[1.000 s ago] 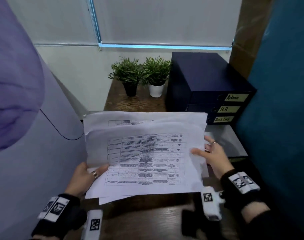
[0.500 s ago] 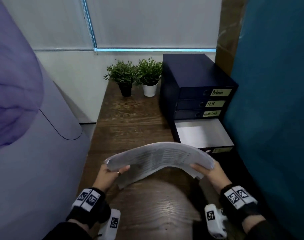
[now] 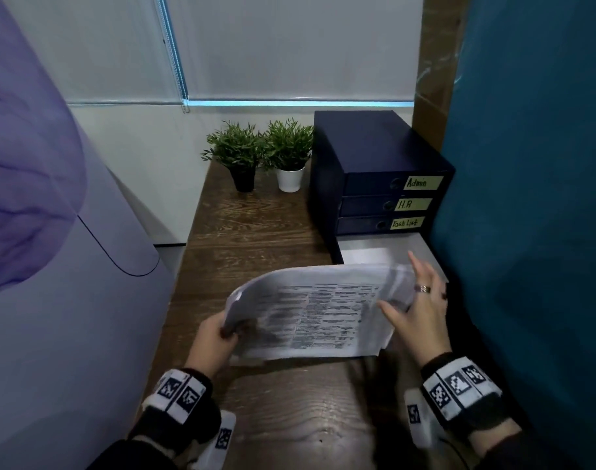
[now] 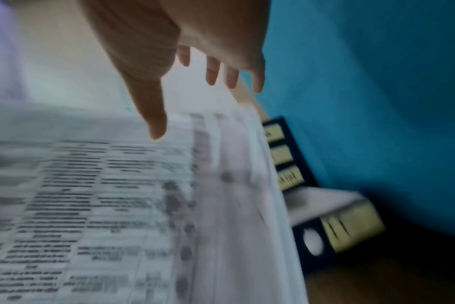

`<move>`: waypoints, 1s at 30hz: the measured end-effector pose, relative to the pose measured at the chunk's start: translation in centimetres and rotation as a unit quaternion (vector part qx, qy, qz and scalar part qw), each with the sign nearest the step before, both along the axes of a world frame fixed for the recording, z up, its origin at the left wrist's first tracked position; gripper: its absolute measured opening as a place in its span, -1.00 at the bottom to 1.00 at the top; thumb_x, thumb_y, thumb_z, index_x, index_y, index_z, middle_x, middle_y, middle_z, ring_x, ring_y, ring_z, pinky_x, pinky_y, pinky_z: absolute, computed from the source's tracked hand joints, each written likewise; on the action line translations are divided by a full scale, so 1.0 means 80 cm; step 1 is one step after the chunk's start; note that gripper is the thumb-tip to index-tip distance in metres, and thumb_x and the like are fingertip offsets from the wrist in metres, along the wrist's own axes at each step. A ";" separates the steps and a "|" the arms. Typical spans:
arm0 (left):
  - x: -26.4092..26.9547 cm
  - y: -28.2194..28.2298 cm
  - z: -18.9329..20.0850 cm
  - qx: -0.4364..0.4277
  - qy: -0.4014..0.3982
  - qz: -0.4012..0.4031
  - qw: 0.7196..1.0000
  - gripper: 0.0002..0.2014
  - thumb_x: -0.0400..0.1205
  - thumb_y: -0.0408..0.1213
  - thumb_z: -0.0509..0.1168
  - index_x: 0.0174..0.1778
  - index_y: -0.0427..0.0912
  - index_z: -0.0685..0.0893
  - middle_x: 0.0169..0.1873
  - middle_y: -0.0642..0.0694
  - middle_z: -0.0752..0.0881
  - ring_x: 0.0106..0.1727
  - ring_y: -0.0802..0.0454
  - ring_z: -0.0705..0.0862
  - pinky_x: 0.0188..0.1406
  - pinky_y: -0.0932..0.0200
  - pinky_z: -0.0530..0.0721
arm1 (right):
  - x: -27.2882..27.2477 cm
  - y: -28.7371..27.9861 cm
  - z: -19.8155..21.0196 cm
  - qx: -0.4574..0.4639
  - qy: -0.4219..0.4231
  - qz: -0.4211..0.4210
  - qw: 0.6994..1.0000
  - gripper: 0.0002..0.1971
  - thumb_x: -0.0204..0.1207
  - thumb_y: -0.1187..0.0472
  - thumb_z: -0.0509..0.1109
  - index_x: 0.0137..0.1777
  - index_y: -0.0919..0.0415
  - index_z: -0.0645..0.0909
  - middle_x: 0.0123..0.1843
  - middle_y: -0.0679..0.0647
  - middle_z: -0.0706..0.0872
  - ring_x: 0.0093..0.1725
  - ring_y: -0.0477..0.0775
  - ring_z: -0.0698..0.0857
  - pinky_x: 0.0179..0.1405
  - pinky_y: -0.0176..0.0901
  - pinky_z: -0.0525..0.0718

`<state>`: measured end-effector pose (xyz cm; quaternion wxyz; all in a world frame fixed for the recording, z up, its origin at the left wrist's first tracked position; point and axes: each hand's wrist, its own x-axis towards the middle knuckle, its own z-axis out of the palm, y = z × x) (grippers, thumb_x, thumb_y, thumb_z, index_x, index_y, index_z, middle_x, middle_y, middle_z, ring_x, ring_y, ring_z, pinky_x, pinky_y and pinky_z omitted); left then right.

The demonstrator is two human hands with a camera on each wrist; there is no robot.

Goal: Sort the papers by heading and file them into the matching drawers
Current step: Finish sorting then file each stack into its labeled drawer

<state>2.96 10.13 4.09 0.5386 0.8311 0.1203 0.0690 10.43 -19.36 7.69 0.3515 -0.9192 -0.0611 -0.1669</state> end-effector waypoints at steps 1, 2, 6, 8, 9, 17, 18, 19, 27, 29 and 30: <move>0.001 -0.003 0.024 0.042 -0.036 -0.046 0.997 -0.65 0.52 -0.37 0.36 -0.38 0.26 0.71 -0.43 0.34 0.74 -0.11 0.42 0.70 -0.19 0.36 0.55 | 0.001 0.009 0.015 -0.057 -0.037 0.041 0.997 0.01 0.19 0.13 0.63 0.60 0.02 0.13 0.56 0.07 0.25 0.54 0.10 0.25 0.58 0.25 0.14; 0.002 -0.008 0.048 0.071 -0.072 -0.088 0.991 -0.60 0.50 -0.31 0.34 -0.33 0.45 0.68 -0.37 0.49 0.72 -0.14 0.56 0.65 -0.18 0.46 0.53 | 0.003 0.019 0.028 -0.112 -0.034 0.088 0.989 0.01 0.19 0.04 0.62 0.59 -0.04 0.12 0.55 -0.03 0.26 0.54 0.02 0.22 0.59 0.25 0.04; 0.008 -0.012 0.106 0.181 -0.104 -0.114 0.971 -0.62 0.42 -0.21 0.33 -0.13 0.54 0.63 -0.19 0.38 0.76 -0.06 0.32 0.70 -0.06 0.17 0.64 | 0.022 0.040 0.061 -0.084 0.121 0.224 0.963 -0.75 0.31 0.00 0.55 -0.02 0.01 0.69 0.01 -0.04 0.79 0.13 0.00 0.69 0.27 0.04 0.56; 0.008 0.007 0.113 0.194 -0.072 -0.063 0.976 -0.66 0.39 -0.20 0.46 -0.14 0.43 0.63 -0.15 0.23 0.76 -0.03 0.18 0.68 -0.09 0.16 0.66 | 0.021 0.035 0.065 0.068 0.182 0.240 0.951 -0.93 0.37 0.16 0.53 -0.26 0.00 0.68 -0.27 -0.08 0.79 -0.17 -0.15 0.75 -0.11 -0.23 0.73; 0.006 0.016 0.113 0.164 -0.066 -0.051 0.983 -0.60 0.37 -0.26 0.53 -0.13 0.39 0.61 -0.13 0.18 0.75 -0.01 0.15 0.68 -0.12 0.26 0.65 | 0.019 0.031 0.062 0.122 0.190 0.244 0.943 -0.87 0.39 0.22 0.51 -0.25 -0.04 0.66 -0.31 -0.15 0.79 -0.20 -0.23 0.75 -0.17 -0.35 0.73; 0.015 -0.015 0.088 -0.289 -0.132 -0.014 0.948 -0.38 0.05 0.02 0.65 0.01 -0.03 0.68 -0.10 0.06 0.83 -0.02 0.13 0.78 -0.19 0.34 0.73 | -0.007 0.034 0.049 0.352 0.122 0.215 0.903 -0.74 0.32 0.15 0.48 0.03 0.07 0.67 -0.15 -0.32 0.81 -0.02 -0.27 0.76 -0.03 -0.46 0.67; 0.017 -0.026 0.089 -0.277 -0.134 -0.010 0.952 -0.50 0.14 -0.02 0.62 -0.04 -0.03 0.70 -0.15 0.13 0.84 -0.03 0.18 0.78 -0.18 0.37 0.72 | -0.012 0.037 0.049 0.369 0.115 0.210 0.898 -0.64 0.26 0.05 0.48 0.07 0.11 0.66 -0.11 -0.30 0.81 0.02 -0.24 0.76 0.01 -0.43 0.68; 0.018 -0.036 0.089 -0.268 -0.142 0.004 0.953 -0.67 0.26 -0.16 0.57 -0.09 -0.03 0.71 -0.22 0.20 0.83 -0.06 0.24 0.78 -0.16 0.39 0.72 | -0.015 0.040 0.048 0.381 0.108 0.204 0.895 -0.57 0.24 0.01 0.47 0.11 0.14 0.65 -0.07 -0.30 0.81 0.05 -0.22 0.76 0.04 -0.41 0.68; 0.005 -0.060 0.024 -0.243 -0.018 0.000 0.970 -0.75 0.44 -0.48 0.44 -0.25 0.04 0.76 -0.29 0.22 0.82 -0.06 0.15 0.75 -0.04 0.18 0.70 | -0.029 0.029 -0.009 0.326 0.189 0.194 0.906 -0.74 0.38 0.40 0.48 -0.02 0.05 0.68 -0.09 -0.23 0.83 0.01 -0.17 0.77 0.03 -0.19 0.73; 0.000 -0.066 0.015 -0.230 0.021 -0.012 0.973 -0.77 0.45 -0.42 0.45 -0.30 0.07 0.77 -0.31 0.20 0.82 -0.04 0.10 0.73 -0.04 0.15 0.69 | -0.031 0.027 -0.018 0.325 0.199 0.181 0.907 -0.74 0.41 0.42 0.45 -0.05 0.03 0.67 -0.13 -0.27 0.83 -0.01 -0.22 0.77 0.08 -0.16 0.74; 0.000 -0.069 0.017 -0.232 0.017 -0.010 0.973 -0.78 0.46 -0.42 0.44 -0.28 0.05 0.75 -0.33 0.20 0.82 -0.08 0.14 0.74 -0.10 0.23 0.70 | -0.032 0.027 -0.017 0.330 0.194 0.179 0.906 -0.74 0.42 0.43 0.43 -0.06 0.03 0.66 -0.16 -0.30 0.82 -0.04 -0.26 0.76 0.05 -0.24 0.74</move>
